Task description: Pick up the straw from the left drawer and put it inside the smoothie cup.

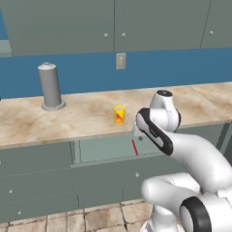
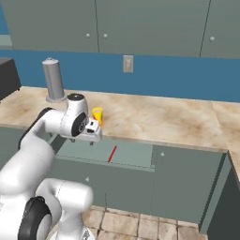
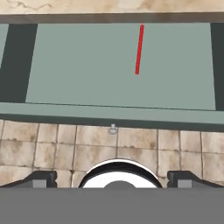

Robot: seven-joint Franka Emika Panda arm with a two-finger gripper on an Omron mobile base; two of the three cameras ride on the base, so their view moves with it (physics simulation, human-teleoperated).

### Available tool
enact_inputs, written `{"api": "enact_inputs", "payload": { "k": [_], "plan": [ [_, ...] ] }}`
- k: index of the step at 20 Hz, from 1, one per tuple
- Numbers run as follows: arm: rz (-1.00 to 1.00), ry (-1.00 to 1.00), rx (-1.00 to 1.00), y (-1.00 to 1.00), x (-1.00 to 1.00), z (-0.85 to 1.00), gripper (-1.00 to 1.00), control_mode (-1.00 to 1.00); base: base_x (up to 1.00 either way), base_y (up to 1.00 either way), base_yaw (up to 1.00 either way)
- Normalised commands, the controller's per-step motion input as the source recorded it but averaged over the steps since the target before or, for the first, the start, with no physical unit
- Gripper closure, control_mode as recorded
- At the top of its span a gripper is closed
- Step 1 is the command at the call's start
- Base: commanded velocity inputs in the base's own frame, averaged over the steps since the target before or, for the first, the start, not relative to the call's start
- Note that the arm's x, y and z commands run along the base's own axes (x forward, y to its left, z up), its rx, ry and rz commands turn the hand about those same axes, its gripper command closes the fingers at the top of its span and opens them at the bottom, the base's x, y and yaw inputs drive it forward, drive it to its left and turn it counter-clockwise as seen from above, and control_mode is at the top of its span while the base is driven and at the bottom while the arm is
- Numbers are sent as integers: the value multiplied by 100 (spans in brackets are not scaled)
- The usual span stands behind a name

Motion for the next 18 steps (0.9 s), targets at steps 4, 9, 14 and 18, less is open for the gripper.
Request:
{"api": "enact_inputs", "payload": {
  "k": [4,9,14,18],
  "plan": [
    [0,9,0,0,9,-42,-100,-100,0,0,0],
    [0,12,0,0,6,-44,-100,-100,0,0,0],
    [0,5,0,0,12,-33,-100,-100,0,0,0],
    [0,0,0,0,19,-23,-100,-100,0,0,0]
  ]
}}
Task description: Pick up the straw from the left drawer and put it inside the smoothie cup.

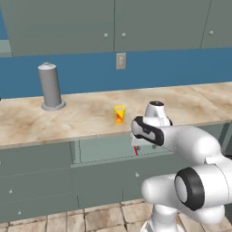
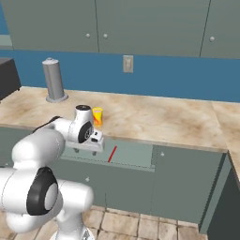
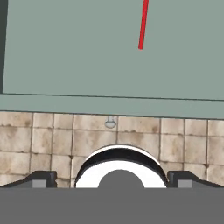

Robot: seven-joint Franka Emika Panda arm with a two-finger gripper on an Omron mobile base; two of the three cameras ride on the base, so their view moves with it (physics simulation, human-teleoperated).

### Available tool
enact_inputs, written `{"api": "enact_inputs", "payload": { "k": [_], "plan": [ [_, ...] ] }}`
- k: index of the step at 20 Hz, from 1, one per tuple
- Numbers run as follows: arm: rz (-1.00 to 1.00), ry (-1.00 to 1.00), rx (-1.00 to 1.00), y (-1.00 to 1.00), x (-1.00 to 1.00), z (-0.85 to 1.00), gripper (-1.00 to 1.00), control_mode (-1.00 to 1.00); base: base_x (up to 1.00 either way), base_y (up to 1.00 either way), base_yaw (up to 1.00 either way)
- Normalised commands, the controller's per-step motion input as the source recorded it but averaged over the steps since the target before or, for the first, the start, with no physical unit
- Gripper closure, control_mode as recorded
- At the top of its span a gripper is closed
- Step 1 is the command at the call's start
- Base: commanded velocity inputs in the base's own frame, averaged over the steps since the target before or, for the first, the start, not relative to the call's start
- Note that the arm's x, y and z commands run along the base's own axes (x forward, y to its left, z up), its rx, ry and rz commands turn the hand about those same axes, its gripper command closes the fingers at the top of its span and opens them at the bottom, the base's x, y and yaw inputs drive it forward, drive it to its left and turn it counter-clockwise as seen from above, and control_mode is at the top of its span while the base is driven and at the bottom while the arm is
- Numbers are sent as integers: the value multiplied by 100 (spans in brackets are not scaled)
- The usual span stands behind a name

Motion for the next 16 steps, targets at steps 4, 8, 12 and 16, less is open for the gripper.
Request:
{"api": "enact_inputs", "payload": {
  "k": [4,8,12,16],
  "plan": [
    [0,1,0,0,22,-40,-100,-100,0,0,0],
    [0,0,0,0,21,-29,-100,-100,0,0,0],
    [0,0,0,0,28,-4,-100,-100,0,0,0],
    [0,0,0,0,32,-10,-100,-100,0,0,0]
  ]
}}
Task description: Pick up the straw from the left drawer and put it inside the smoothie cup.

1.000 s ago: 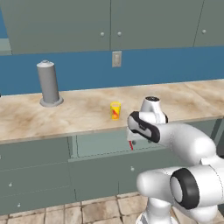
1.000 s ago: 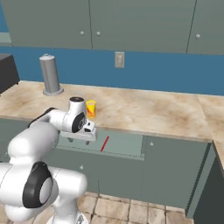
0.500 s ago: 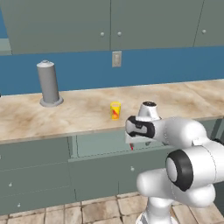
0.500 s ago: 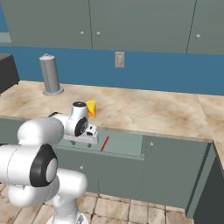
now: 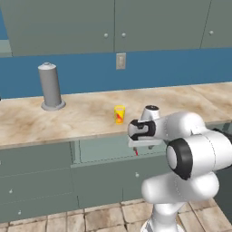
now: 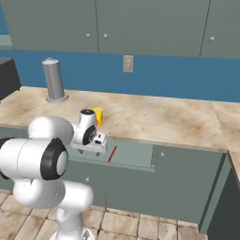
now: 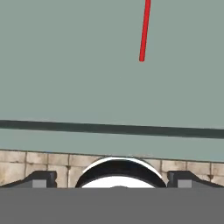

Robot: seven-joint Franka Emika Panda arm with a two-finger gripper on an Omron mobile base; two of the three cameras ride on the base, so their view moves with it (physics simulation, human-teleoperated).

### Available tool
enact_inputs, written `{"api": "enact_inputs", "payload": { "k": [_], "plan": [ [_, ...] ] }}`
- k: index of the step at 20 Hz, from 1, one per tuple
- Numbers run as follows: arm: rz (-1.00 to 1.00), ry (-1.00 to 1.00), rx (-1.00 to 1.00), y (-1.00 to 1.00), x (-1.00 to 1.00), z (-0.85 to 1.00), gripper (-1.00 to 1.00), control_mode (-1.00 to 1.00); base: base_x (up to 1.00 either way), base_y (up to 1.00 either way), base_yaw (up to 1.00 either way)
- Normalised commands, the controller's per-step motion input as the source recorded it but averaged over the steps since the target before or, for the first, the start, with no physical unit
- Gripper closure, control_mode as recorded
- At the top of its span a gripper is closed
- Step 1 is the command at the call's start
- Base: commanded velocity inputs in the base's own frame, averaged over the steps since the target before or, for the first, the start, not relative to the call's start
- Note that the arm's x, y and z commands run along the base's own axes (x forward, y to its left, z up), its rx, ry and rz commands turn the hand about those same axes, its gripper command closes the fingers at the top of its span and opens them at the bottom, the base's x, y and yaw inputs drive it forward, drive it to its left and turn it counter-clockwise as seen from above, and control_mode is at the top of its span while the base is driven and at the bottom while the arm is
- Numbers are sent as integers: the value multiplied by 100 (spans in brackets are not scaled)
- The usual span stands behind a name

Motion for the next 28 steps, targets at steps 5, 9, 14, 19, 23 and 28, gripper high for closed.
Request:
{"api": "enact_inputs", "payload": {
  "k": [5,9,14,19,23,28],
  "plan": [
    [0,0,0,0,33,-33,-100,-100,0,0,0],
    [0,0,0,0,31,-43,-100,-100,0,0,0],
    [0,0,0,0,35,-39,-100,-100,0,0,0],
    [0,0,0,0,40,-35,-100,-100,0,0,0],
    [0,0,0,0,37,-36,-100,-100,0,0,0],
    [0,1,0,-2,18,-42,-100,-100,0,0,0]
  ]
}}
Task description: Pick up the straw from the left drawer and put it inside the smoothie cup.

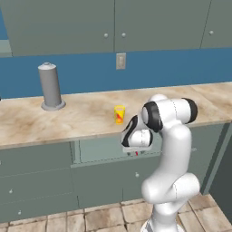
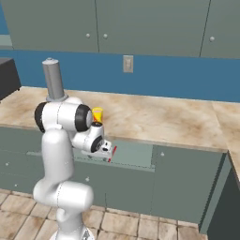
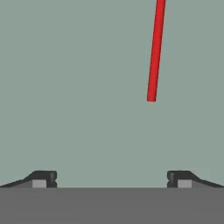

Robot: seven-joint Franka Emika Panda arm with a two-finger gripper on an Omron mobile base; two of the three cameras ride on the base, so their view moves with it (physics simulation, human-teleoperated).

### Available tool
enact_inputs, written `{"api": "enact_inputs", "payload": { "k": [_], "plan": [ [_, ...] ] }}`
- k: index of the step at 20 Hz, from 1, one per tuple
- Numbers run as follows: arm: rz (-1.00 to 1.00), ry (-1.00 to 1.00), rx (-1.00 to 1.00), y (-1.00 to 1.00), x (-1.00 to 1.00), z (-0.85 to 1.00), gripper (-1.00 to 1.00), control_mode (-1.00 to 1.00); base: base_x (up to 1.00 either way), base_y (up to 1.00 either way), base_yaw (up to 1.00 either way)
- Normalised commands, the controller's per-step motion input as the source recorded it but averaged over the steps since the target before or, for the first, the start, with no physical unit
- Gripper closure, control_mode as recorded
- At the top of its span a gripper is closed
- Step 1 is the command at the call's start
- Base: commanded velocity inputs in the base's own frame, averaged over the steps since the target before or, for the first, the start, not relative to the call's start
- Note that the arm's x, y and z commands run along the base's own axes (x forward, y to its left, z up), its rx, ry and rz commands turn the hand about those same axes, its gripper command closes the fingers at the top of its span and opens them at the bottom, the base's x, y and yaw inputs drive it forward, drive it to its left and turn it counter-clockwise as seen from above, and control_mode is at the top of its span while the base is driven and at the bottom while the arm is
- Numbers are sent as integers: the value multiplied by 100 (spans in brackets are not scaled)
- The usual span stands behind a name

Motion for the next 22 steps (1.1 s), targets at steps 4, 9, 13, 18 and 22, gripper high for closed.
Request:
{"api": "enact_inputs", "payload": {
  "k": [4,9,13,18,22],
  "plan": [
    [0,14,-1,-8,-19,-27,-100,-100,0,0,0],
    [2,9,-1,-9,-82,-12,-100,-100,0,0,0],
    [6,0,0,-14,-100,-1,-100,-100,0,0,0],
    [10,0,0,-8,-100,4,-100,-100,0,0,0],
    [5,-6,0,-1,-37,52,-100,-100,0,0,0]
  ]
}}
